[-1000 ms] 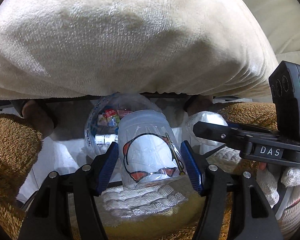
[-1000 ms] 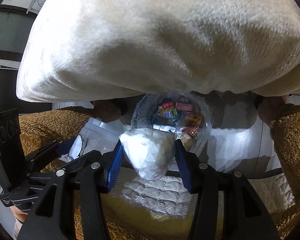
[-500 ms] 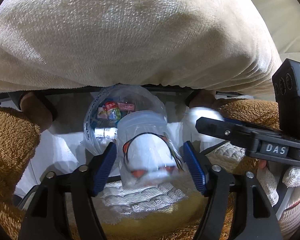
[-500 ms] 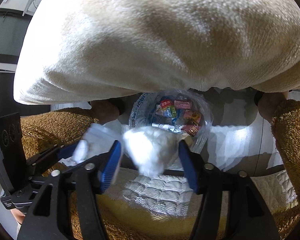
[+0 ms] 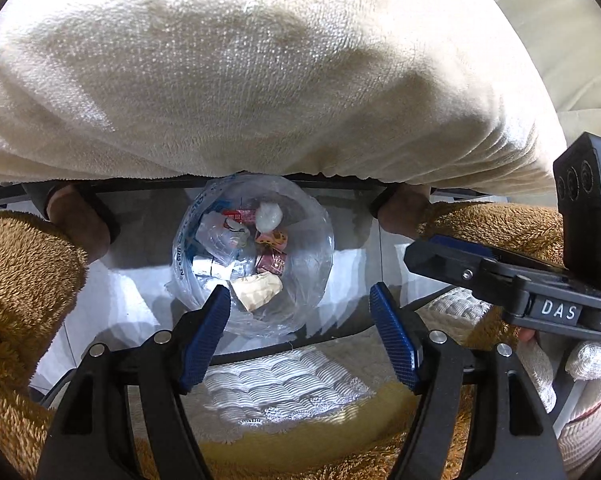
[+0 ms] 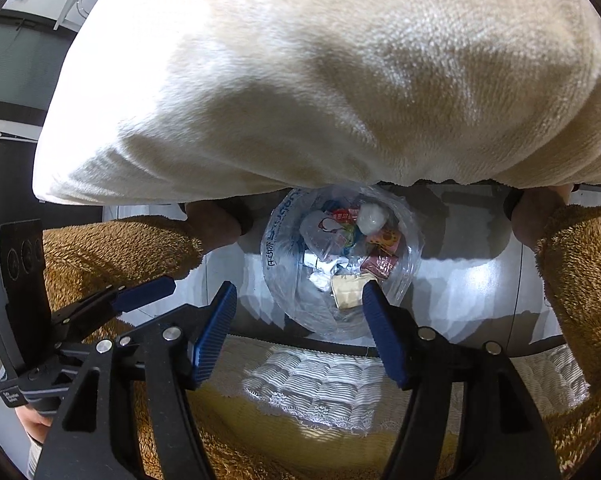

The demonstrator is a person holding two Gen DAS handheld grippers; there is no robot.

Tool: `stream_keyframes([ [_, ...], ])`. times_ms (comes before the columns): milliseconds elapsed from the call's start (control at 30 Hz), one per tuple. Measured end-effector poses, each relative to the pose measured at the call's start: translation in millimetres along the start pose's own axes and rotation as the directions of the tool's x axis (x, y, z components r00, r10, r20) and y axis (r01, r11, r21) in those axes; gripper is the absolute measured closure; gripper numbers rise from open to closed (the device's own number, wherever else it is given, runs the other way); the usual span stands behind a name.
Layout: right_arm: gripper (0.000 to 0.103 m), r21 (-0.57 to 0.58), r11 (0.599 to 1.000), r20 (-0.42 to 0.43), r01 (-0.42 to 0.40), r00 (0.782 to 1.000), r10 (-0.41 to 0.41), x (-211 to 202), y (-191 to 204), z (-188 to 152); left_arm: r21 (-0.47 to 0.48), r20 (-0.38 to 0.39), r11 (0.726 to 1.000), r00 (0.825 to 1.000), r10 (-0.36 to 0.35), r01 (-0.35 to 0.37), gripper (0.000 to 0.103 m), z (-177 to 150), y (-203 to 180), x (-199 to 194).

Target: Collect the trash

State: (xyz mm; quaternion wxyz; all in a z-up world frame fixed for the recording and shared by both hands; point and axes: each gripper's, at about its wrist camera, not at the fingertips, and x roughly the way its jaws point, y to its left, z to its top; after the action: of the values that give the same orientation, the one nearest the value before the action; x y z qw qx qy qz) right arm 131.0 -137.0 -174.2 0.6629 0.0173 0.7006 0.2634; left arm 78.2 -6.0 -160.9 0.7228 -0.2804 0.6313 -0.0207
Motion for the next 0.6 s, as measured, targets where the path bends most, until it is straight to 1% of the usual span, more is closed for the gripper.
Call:
stream_keyframes([
  [167, 0.038, -0.023, 1.0, 0.028, 0.002, 1.0, -0.001, -13, 3, -6, 0.002, 0.027, 1.0, 1.0, 0.001, -0.001, 0.032, -2, -1, -11],
  [333, 0.038, -0.059, 0.998, 0.087, 0.022, 0.996, -0.016, -32, 9, -12, 0.023, 0.081, 1.0, 0.997, 0.019, -0.021, 0.032, -4, -6, -30],
  [600, 0.038, -0.111, 0.993, 0.179, 0.049, 0.984, -0.029, -71, 20, -14, 0.073, 0.185, 0.997, 0.983, 0.017, -0.031, 0.032, 1, -22, -71],
])
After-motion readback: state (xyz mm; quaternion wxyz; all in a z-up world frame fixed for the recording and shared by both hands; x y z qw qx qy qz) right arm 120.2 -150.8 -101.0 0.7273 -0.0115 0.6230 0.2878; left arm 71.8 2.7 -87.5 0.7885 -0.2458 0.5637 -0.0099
